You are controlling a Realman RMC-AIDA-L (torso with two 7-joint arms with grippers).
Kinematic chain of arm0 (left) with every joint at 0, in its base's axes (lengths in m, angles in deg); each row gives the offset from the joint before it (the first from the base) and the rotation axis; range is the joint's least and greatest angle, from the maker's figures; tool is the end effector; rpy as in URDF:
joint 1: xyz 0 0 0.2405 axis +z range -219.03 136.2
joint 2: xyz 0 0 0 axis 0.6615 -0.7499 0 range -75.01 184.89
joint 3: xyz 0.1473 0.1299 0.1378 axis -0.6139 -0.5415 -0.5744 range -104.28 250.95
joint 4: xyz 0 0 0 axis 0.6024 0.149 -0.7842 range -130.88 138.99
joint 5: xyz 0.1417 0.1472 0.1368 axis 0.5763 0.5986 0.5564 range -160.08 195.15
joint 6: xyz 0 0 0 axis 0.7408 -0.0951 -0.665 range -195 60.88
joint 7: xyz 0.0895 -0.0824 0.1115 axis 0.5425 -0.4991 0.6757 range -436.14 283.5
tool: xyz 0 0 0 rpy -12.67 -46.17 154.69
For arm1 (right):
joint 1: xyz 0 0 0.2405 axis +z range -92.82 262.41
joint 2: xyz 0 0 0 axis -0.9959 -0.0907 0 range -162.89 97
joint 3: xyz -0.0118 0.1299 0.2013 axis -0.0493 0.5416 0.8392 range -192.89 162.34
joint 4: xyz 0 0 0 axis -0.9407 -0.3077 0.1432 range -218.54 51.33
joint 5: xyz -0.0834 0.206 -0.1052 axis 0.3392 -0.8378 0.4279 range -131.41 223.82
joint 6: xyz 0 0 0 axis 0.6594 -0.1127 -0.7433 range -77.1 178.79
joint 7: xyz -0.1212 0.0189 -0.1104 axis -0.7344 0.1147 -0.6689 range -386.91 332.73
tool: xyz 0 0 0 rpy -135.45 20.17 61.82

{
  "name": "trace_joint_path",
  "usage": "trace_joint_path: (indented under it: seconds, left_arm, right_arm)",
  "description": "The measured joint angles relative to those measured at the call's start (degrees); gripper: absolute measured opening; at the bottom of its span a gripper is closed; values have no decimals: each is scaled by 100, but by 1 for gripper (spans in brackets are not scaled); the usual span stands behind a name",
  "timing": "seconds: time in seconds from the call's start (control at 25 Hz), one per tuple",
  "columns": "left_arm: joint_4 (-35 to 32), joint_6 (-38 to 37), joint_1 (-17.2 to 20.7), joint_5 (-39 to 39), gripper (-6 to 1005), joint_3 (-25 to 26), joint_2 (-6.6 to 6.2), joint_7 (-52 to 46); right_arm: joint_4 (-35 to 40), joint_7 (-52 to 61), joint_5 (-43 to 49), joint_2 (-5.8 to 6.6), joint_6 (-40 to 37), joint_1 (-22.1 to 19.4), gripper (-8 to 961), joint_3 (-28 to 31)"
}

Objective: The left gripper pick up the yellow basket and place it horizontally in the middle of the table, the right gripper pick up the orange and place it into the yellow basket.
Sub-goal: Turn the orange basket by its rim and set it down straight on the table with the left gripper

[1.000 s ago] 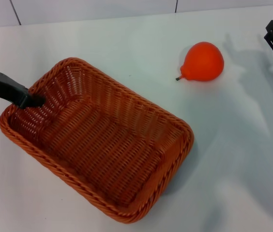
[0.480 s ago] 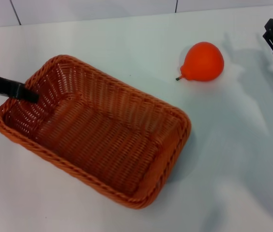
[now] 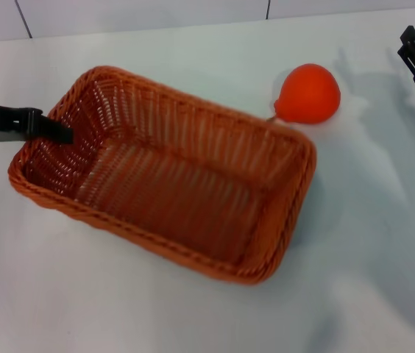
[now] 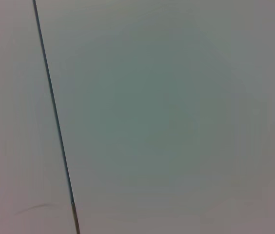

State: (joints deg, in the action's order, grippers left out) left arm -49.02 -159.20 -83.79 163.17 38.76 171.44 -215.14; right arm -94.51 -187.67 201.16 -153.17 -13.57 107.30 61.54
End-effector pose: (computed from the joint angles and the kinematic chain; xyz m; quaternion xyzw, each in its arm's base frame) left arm -0.2446 0.4112 0.0544 -0.8228 -0.5495 -0.0531 0.1350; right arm 0.3506 0.3636 -0.0091 -0.3082 -0.6319 -0.6163 0.3548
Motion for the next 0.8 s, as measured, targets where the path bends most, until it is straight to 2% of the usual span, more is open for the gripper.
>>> trace_joint_path:
  seconds: [0.16, 0.2, 0.28, 0.44, 0.48, 0.52, 0.64, 0.8]
  left_arm:
    - [29, 18, 26, -61, 160, 247, 54, -94]
    - [20, 71, 58, -70, 160, 355, 115, -128]
    - [10, 97, 73, -70, 160, 405, 145, -139]
    - [-143, 282, 181, -72, 160, 572, 291, -221]
    - [-310, 439, 283, -71, 160, 630, 404, -297]
    - [-310, 439, 283, -71, 161, 630, 404, -297]
    - [-551, 658, 441, -72, 162, 644, 568, -367]
    - [-593, 869, 604, -140, 162, 654, 672, -403]
  right_arm:
    - [-6, 0, 0, 2, 0, -2, 890, 0]
    - [-8, 0, 0, 4, 0, -4, 890, 0]
    - [-10, 0, 0, 9, -1, -4, 889, 0]
    - [-1, 0, -1, 12, -2, 2, 888, 0]
    - [4, 0, -5, 15, -2, 2, 888, 0]
    - [10, 0, -9, 18, -2, 2, 887, 0]
    - [19, 0, -19, 19, -2, 1, 886, 0]
    - [19, 0, -27, 18, -1, 0, 885, 0]
